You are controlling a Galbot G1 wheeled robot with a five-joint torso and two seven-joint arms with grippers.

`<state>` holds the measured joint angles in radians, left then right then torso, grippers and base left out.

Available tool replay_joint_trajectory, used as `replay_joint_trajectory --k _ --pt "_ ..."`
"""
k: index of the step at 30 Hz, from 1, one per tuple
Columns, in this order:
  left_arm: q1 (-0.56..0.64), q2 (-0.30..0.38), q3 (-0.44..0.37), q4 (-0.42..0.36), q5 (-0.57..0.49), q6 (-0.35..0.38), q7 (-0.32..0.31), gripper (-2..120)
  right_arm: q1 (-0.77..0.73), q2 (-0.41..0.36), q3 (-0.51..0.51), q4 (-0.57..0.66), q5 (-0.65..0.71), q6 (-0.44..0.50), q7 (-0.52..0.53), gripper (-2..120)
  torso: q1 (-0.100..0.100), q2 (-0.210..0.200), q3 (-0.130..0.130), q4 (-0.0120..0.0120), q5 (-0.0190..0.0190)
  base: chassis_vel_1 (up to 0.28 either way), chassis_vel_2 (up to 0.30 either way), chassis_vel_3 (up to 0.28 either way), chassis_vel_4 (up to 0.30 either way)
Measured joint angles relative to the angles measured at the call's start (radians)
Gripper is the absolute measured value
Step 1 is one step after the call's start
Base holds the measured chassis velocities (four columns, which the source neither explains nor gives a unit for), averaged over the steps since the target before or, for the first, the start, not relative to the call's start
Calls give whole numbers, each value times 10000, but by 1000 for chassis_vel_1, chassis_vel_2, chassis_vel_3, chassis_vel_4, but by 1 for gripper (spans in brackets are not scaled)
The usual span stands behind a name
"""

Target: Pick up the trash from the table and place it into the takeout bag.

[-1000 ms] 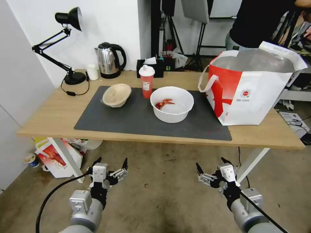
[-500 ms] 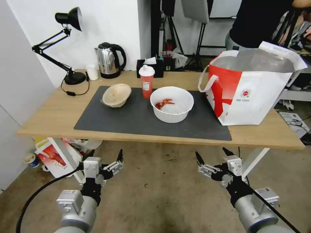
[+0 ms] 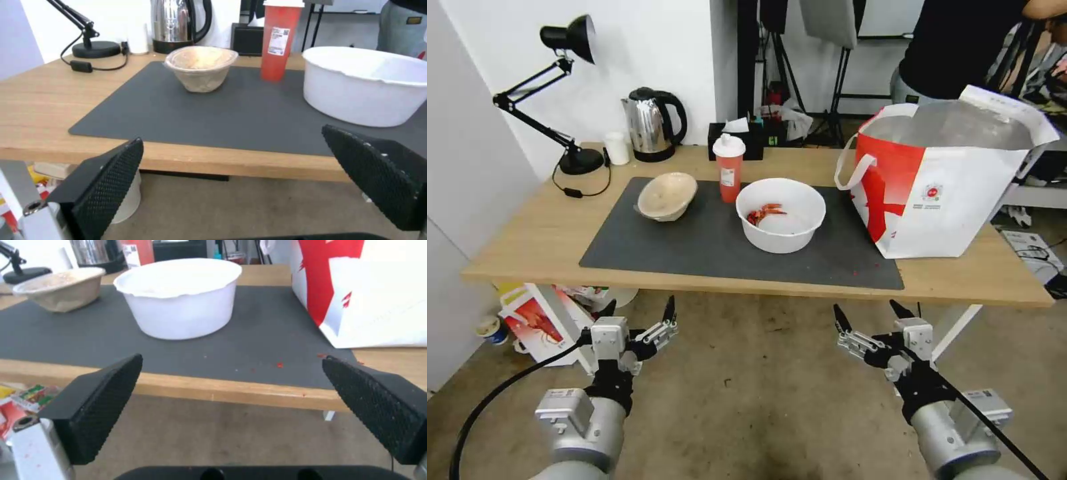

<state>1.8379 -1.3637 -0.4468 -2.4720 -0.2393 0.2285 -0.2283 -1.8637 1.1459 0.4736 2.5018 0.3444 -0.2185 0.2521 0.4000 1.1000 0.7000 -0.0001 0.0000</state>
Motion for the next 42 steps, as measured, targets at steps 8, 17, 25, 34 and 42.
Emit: replay_joint_trajectory --k 8,17,25,34,42 --pt "-111 11 1 121 -59 -90 -1 100 147 -1 38 -9 93 37 1 100 0 0 0 1 0 0 0 0 0" --pt "-155 -34 -2 165 -55 -214 9 100 205 27 83 -15 128 189 -67 100 0 0 0 1 0 0 0 0 0" --pt "-158 -36 -62 125 -26 -283 -11 100 242 39 68 -17 123 205 -108 100 0 0 0 1 0 0 0 0 0" --pt "-145 -24 -72 95 608 -586 174 100 235 -58 122 -17 86 213 -189 100 -1 0 0 0 0 0 0 0 0" --pt "-142 159 -241 216 1625 -600 550 100 296 -172 109 -17 78 214 -197 100 0 0 0 0 0 0 0 0 0"
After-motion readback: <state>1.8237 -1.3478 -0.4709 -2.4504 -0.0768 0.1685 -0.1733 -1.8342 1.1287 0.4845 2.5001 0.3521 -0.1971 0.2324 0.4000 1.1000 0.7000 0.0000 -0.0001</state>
